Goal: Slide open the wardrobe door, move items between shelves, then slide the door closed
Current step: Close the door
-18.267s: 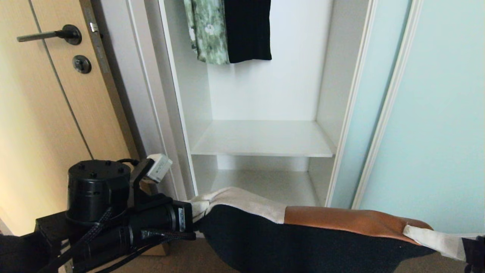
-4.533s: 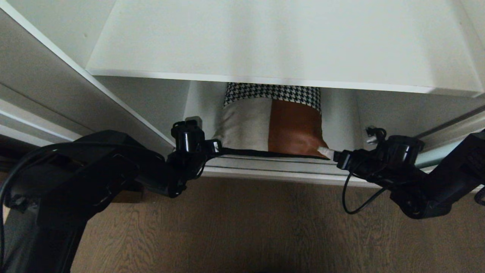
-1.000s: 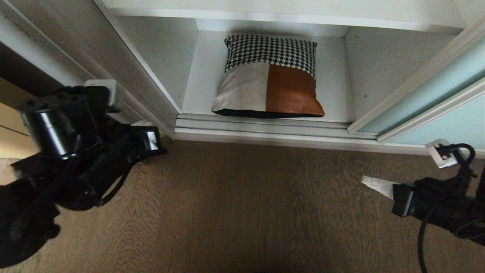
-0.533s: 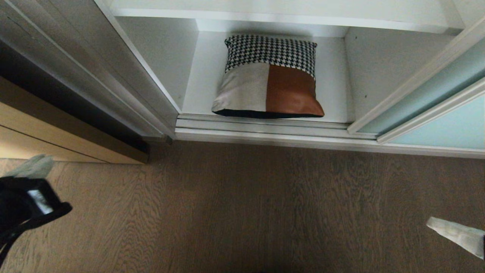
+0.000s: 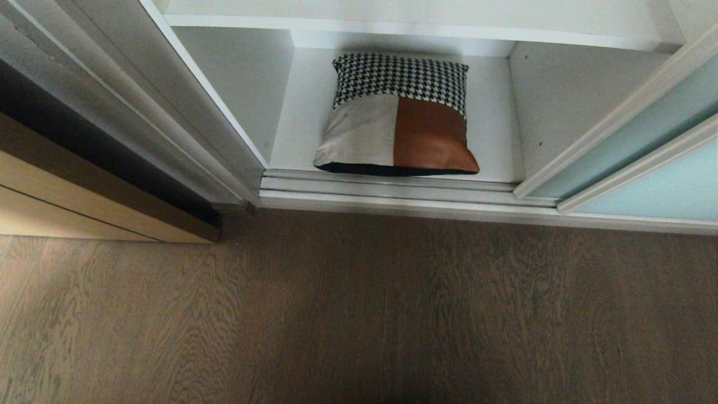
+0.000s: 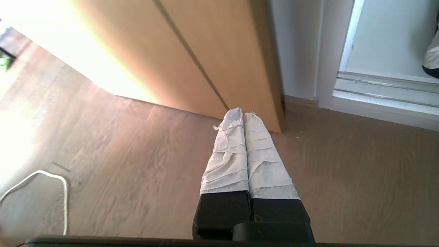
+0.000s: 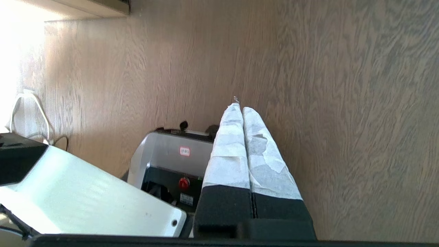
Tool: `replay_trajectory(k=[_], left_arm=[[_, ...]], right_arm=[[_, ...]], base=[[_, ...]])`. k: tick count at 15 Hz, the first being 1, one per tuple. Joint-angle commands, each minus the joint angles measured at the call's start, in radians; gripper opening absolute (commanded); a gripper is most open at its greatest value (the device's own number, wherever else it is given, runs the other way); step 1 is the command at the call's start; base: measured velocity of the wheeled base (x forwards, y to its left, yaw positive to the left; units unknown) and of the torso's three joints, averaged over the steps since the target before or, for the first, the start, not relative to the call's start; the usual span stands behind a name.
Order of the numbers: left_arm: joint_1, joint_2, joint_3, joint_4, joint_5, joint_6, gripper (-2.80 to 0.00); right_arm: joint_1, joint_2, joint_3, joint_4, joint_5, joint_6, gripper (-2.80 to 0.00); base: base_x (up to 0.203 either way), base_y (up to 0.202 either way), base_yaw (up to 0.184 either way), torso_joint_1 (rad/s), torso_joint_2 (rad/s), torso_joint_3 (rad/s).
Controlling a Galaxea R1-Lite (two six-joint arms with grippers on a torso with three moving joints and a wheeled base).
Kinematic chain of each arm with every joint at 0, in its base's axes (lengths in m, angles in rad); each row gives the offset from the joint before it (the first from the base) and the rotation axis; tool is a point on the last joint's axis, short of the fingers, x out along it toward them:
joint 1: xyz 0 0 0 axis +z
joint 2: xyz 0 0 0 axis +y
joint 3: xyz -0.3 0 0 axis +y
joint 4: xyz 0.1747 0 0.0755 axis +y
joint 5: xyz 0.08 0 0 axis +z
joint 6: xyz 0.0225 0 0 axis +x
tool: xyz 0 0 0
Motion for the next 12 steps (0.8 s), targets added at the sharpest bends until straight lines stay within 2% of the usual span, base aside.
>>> replay_trajectory(k=[1,3,4,5,8,9,12], left_arm=[[0.042,-0.227,0.039,0.116,-0.041,0.0,-2.8],[0.051,-0.371,0.071,0.294,-0.146,-0.002,-2.8],[0.054,-0.423,0.087,0.425,-0.225,-0.006,-2.8],[0.056,-0.446,0.115,0.508,-0.304,-0.028,-2.8],[0.058,-0.446,0.178,0.528,-0.482,-0.093,-2.8],[0.059,-0.446,0.191,0.525,-0.512,-0.099,-2.8],[0.059,-0.446,0.191,0.521,-0.505,-0.111,-2.8]], right_arm=[[-0.001,-0.032,0.007,0.006,0.001,0.003,-2.8],[-0.001,-0.032,-0.003,0.001,0.0,0.011,-2.8],[-0.001,-0.029,-0.014,0.0,-0.002,0.012,-2.8],[-0.001,-0.029,-0.023,0.0,-0.005,0.014,-2.8],[-0.001,-0.029,-0.044,0.0,-0.12,0.077,-2.8],[-0.001,-0.028,-0.053,0.0,-0.136,0.097,-2.8],[-0.002,-0.029,-0.08,0.003,-0.137,0.103,-2.8]], base=[[0.0,0.0,0.0,0.0,0.0,0.0],[0.0,0.0,0.0,0.0,0.0,0.0],[0.0,0.0,0.0,0.0,0.0,0.0],[0.0,0.0,0.0,0.0,0.0,0.0],[0.0,0.0,0.0,0.0,0.0,0.0],[0.0,0.0,0.0,0.0,0.0,0.0],[0.0,0.0,0.0,0.0,0.0,0.0]])
